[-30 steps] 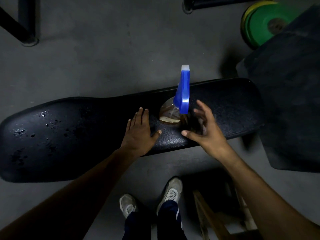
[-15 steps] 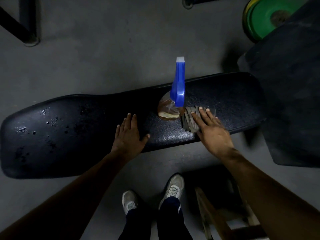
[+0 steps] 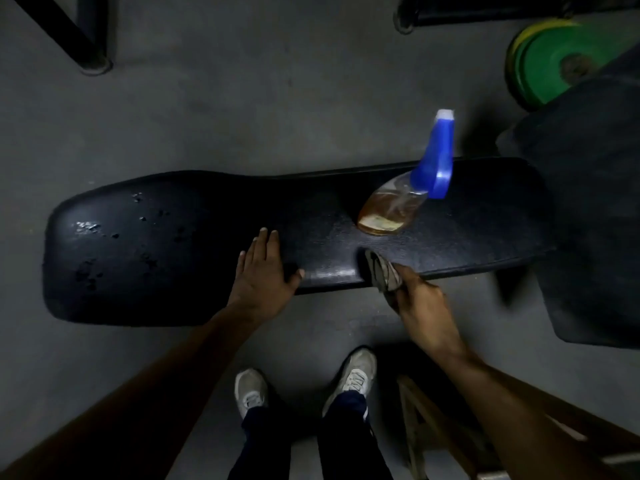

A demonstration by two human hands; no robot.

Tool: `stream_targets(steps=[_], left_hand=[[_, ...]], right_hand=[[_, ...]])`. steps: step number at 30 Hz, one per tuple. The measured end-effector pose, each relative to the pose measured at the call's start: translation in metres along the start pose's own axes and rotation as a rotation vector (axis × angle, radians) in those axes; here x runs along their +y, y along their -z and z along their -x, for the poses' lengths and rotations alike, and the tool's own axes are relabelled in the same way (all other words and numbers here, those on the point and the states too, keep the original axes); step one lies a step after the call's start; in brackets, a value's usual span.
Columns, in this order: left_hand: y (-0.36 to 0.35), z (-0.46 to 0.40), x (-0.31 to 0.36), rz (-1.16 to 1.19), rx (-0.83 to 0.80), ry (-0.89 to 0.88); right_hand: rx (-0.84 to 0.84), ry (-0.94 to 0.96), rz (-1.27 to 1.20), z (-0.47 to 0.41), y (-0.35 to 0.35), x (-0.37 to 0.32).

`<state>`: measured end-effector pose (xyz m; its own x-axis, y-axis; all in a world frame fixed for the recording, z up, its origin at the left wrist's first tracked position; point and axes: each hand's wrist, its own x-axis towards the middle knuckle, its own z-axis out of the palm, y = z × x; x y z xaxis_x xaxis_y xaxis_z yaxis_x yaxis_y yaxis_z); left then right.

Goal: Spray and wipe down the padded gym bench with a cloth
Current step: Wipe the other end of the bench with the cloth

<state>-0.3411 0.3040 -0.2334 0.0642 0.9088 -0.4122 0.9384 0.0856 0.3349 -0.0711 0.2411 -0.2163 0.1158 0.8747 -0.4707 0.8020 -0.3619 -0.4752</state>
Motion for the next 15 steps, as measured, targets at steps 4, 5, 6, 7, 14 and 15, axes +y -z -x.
stream_targets(steps=[4, 5, 6, 7, 14, 15], left_hand=[[0.016, 0.014, -0.044, 0.01, -0.014, 0.026], [0.02, 0.017, -0.057, 0.006, -0.012, 0.042], [0.024, 0.02, -0.069, 0.002, -0.007, 0.055], [0.029, 0.023, -0.082, -0.004, 0.0, 0.063], [0.051, 0.035, -0.171, -0.035, 0.03, 0.106], [0.053, 0.037, -0.182, -0.042, 0.033, 0.104]], right_hand=[[-0.026, 0.027, -0.185, 0.023, -0.035, -0.052], [-0.022, 0.034, -0.222, 0.027, -0.043, -0.066], [-0.015, 0.047, -0.252, 0.029, -0.049, -0.081], [-0.005, 0.065, -0.269, 0.029, -0.055, -0.097], [0.119, 0.23, -0.27, 0.007, -0.099, -0.175], [0.085, 0.237, -0.221, 0.0, -0.11, -0.181]])
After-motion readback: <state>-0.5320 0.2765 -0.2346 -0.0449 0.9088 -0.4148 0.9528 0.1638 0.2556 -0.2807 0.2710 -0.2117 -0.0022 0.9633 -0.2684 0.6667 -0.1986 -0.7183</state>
